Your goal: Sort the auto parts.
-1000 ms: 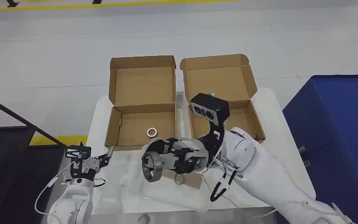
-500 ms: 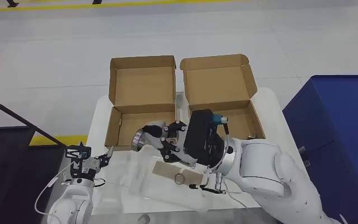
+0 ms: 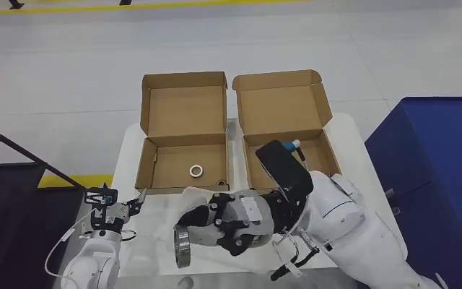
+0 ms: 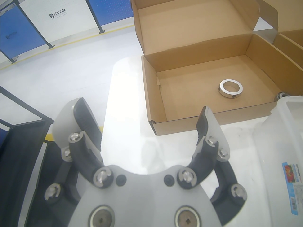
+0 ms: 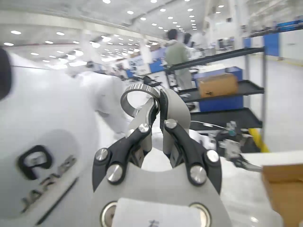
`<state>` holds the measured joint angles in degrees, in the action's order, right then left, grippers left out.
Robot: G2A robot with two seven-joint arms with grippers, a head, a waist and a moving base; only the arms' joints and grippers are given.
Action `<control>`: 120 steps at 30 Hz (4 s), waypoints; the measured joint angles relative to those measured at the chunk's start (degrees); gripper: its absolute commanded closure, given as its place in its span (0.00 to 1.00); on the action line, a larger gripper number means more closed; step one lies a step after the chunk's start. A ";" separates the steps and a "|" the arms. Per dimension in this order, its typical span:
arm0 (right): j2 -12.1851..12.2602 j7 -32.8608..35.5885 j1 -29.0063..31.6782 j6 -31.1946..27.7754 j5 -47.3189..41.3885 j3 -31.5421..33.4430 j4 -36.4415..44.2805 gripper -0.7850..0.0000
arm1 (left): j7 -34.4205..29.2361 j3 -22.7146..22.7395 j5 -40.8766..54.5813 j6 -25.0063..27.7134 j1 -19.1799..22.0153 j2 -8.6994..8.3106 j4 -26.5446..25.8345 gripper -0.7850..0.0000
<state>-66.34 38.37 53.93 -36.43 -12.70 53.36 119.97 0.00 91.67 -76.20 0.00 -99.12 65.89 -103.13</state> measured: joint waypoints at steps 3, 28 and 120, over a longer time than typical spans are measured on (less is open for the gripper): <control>-0.36 6.89 -2.17 -4.74 -20.01 -2.70 -2.71 1.00 | 0.00 0.00 0.00 0.00 0.00 0.00 0.00 0.00; -4.57 16.81 3.40 14.39 -89.46 -11.99 -4.99 1.00 | 0.00 0.00 0.00 0.00 0.00 0.00 0.00 0.00; -4.00 26.43 5.68 28.99 -0.88 16.83 9.98 1.00 | 0.00 0.00 0.00 0.00 0.00 0.00 0.00 0.00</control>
<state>-70.34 64.79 59.62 -7.45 -13.57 70.19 129.95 0.00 91.67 -76.20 0.00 -99.12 65.89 -103.13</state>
